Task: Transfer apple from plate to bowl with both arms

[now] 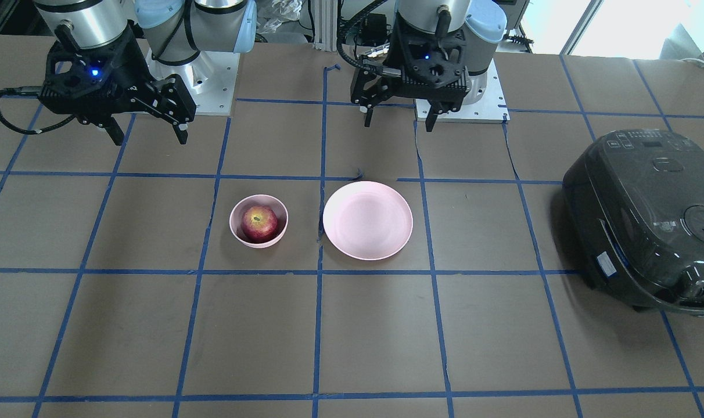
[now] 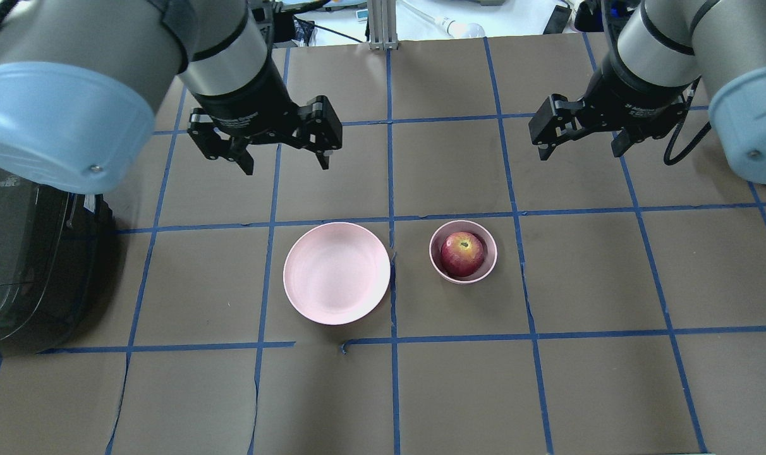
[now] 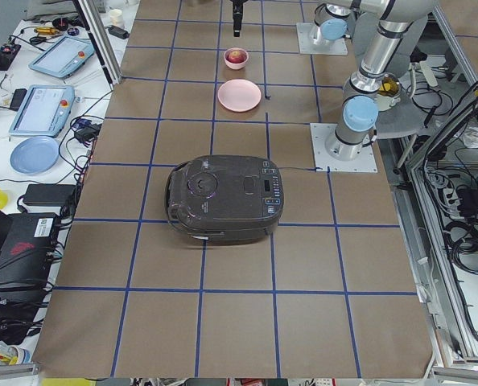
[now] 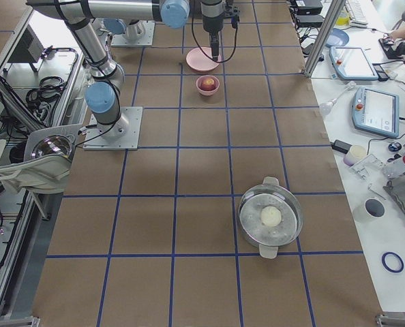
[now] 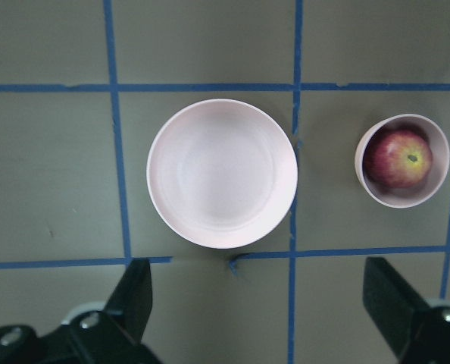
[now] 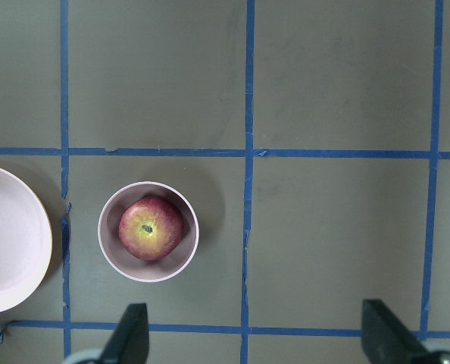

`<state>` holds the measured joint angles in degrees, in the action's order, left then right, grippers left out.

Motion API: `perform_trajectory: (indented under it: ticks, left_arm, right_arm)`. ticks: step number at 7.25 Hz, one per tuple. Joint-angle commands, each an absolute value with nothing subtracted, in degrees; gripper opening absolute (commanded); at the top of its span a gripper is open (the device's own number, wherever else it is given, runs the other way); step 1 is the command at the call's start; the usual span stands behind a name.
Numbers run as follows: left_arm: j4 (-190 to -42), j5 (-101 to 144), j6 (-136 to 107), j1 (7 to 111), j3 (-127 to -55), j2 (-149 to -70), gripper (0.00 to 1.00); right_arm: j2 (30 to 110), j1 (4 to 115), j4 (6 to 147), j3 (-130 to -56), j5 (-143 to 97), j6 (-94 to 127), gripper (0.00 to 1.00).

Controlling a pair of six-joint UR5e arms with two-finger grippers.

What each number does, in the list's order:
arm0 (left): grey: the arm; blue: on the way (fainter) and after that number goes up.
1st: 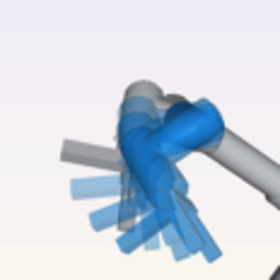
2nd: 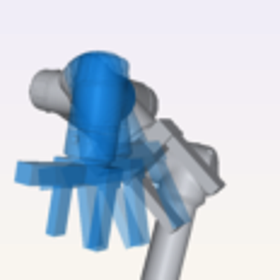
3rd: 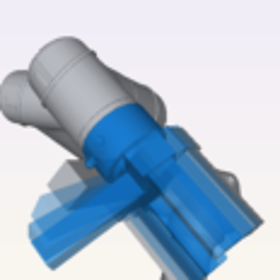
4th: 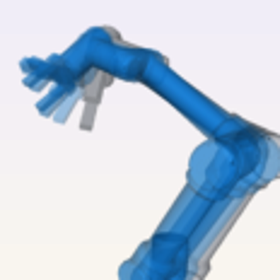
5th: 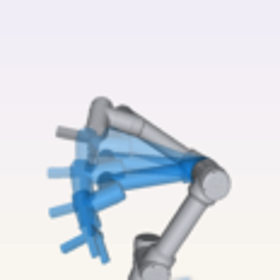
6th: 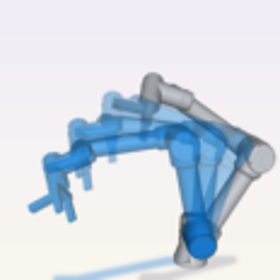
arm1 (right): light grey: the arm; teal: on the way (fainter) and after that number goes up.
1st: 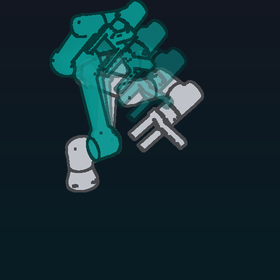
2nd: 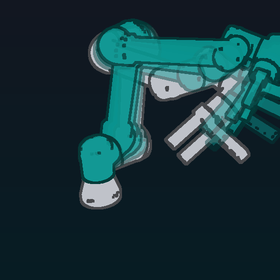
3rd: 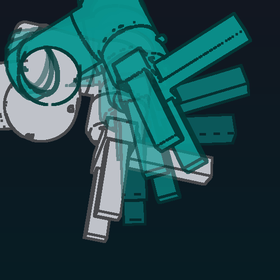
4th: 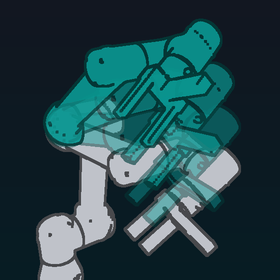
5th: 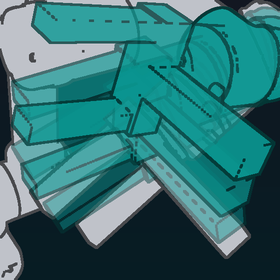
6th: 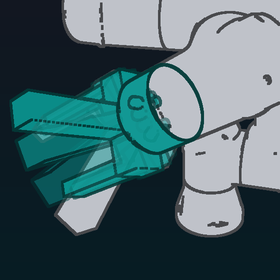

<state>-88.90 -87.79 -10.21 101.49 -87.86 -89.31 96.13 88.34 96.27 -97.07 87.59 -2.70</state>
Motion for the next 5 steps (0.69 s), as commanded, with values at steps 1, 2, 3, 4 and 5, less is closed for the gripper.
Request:
perform_trajectory:
  ticks: [1,2,3,4,5]
  left_arm:
    - [-89.12,-88.95,-3.79,95.82,-87.89,-87.55,1.00]
    - [-89.30,-89.82,1.09,94.23,-88.41,-86.84,1.00]
    - [-89.04,-89.48,2.19,93.61,-88.59,-86.75,1.00]
    - [-88.60,-89.56,2.28,93.17,-88.68,-86.75,1.00]
    - [-88.51,-89.39,1.94,93.08,-88.68,-86.75,1.00]
  right_arm:
    - [95.72,88.16,96.24,-97.12,87.97,-2.72,1.00]
    - [95.45,88.15,96.68,-97.12,87.54,-2.81,1.00]
    - [94.75,88.07,96.68,-97.29,87.63,-2.73,1.00]
    - [95.27,88.15,96.16,-96.95,87.80,-2.90,1.00]
    - [95.45,87.98,96.07,-96.94,87.72,-3.07,1.00]
